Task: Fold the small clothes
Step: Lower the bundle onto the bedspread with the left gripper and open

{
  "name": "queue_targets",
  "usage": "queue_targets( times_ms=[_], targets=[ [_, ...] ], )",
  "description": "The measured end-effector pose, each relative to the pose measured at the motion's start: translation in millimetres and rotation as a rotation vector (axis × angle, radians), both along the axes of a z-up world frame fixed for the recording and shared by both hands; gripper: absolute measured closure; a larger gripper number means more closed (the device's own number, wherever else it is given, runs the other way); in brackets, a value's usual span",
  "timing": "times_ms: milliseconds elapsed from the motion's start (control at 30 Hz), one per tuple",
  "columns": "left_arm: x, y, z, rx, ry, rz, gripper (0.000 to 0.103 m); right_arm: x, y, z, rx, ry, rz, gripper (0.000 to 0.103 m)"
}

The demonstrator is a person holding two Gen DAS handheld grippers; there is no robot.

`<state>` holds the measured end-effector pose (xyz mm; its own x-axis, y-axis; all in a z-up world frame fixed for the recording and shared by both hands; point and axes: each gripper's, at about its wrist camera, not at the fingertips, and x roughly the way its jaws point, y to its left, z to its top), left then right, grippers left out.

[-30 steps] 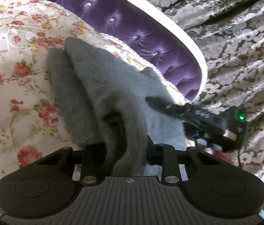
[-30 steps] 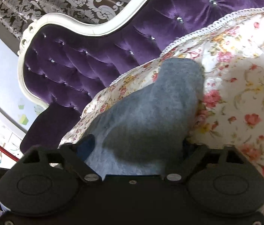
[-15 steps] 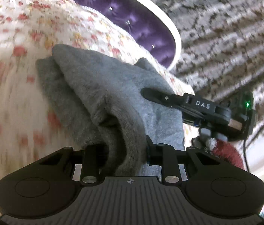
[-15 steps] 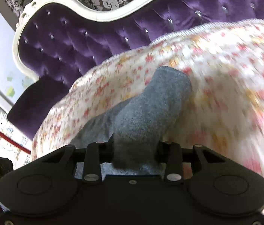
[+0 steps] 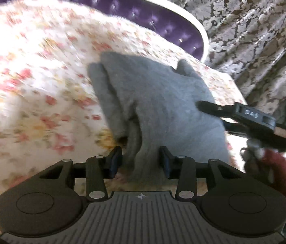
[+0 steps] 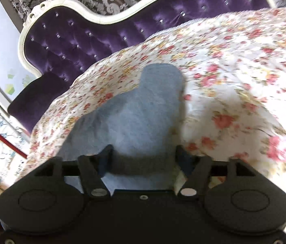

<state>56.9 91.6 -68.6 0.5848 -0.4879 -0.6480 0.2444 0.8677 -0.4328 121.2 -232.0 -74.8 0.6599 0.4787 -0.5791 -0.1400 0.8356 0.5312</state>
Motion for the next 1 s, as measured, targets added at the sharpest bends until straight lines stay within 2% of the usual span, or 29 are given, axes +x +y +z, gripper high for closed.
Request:
queue_targets(
  times_ms=[200,333,367,433,500,567,700,767,933,1000],
  targets=[
    [-35,-6,35,0.134,-0.182,0.031,0.064,-30,-13,8,0.002,-0.133,-0.055,0.027],
    [-31,-22,53,0.151,-0.278,0.010,0.064,-42,-16,22,-0.012,-0.252,-0.056,0.029],
    [-26,-26,54,0.148,-0.288,0.004,0.064,-43,-14,25,-0.017,-0.273,-0.042,0.032],
    [-13,-37,55,0.135,-0.305,-0.009,0.064,-41,-7,32,-0.038,-0.306,-0.007,0.061],
    [-2,-44,49,0.129,-0.299,-0.003,0.064,-36,2,36,-0.055,-0.319,0.031,0.067],
    [9,-50,40,0.134,-0.280,0.005,0.064,-28,9,39,-0.054,-0.332,0.070,0.067],
    [21,-52,15,0.203,-0.228,0.040,0.064,-8,22,36,-0.055,-0.318,0.133,0.066],
    [23,-48,2,0.219,-0.194,0.053,0.062,7,23,28,-0.065,-0.283,0.140,0.066],
    [16,-42,1,0.213,-0.190,0.062,0.060,47,7,-4,-0.110,-0.139,0.043,0.072],
    [17,-43,1,0.218,-0.184,0.065,0.058,61,-3,-16,-0.138,-0.091,-0.014,0.070]
  ],
)
